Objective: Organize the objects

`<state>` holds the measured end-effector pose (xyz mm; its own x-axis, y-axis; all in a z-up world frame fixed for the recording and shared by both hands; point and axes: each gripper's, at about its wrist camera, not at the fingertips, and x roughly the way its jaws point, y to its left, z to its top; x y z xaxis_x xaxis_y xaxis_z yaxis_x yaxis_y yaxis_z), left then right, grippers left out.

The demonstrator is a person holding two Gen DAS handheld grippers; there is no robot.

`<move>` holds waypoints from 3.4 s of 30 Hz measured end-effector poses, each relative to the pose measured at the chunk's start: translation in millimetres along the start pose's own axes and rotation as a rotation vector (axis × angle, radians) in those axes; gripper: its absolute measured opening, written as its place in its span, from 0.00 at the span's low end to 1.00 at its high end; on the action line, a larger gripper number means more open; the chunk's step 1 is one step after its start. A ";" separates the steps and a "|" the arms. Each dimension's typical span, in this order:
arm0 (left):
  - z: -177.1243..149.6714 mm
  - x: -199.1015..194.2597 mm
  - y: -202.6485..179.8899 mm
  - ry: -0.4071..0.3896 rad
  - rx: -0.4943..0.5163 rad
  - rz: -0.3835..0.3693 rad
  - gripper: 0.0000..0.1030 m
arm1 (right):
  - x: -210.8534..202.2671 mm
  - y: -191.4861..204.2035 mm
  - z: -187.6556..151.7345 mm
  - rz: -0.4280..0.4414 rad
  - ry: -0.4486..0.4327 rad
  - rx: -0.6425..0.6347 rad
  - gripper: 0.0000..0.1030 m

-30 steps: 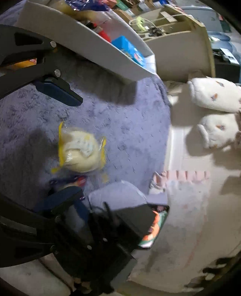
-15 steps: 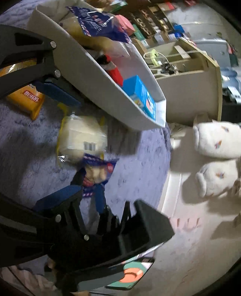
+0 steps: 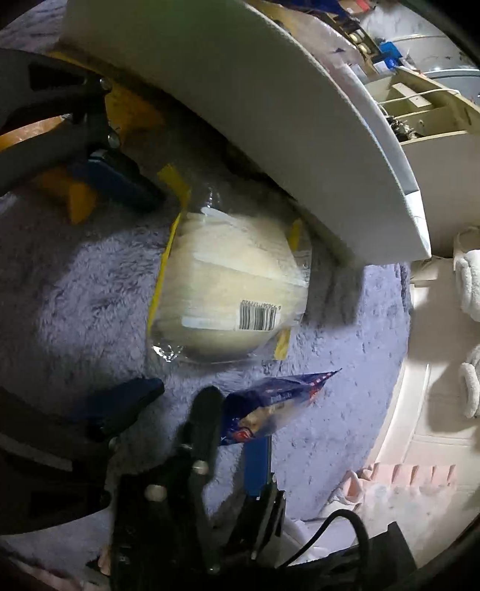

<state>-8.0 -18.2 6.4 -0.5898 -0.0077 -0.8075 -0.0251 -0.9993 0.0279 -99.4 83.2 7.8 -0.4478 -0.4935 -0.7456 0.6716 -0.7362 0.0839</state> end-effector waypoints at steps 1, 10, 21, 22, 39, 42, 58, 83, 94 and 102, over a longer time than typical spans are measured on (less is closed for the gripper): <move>-0.6 0.8 -1.1 0.003 0.007 0.006 0.91 | 0.5 1.6 -0.8 0.004 0.008 -0.009 0.60; 0.0 1.9 -1.8 0.003 0.006 0.031 1.00 | 4.1 2.0 -5.8 0.044 0.026 -0.011 0.70; 7.2 7.7 -1.2 0.015 0.000 0.044 1.00 | 12.8 -6.4 -1.3 0.069 0.021 0.022 0.73; 9.6 9.4 -3.2 0.018 0.003 0.057 1.00 | 14.1 -7.8 -0.2 0.079 0.021 0.029 0.73; 9.3 6.2 2.7 0.044 -0.080 0.071 1.00 | 11.9 -24.2 6.4 0.155 -0.009 0.129 0.72; 8.7 6.4 12.6 0.041 -0.070 0.070 1.00 | 12.5 -22.8 6.1 0.151 -0.008 0.130 0.72; 7.9 6.3 2.6 0.030 -0.065 0.063 1.00 | 28.4 2.7 18.9 0.003 0.049 0.067 0.97; 44.5 -46.7 28.8 -0.112 -0.279 -0.012 0.63 | -51.2 -50.7 22.2 0.119 -0.130 0.591 0.63; 52.5 -52.0 47.4 -0.098 -0.354 0.003 0.62 | 18.8 -33.9 23.3 0.128 0.065 0.670 0.64; 58.0 -69.3 56.5 -0.159 -0.354 -0.006 0.62 | 15.7 -39.9 22.0 0.250 0.030 0.759 0.26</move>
<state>-15.4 -72.0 98.1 -0.7088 -0.0235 -0.7051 0.2344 -0.9505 -0.2039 -146.3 94.7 7.3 -0.3136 -0.6805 -0.6622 0.1599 -0.7253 0.6696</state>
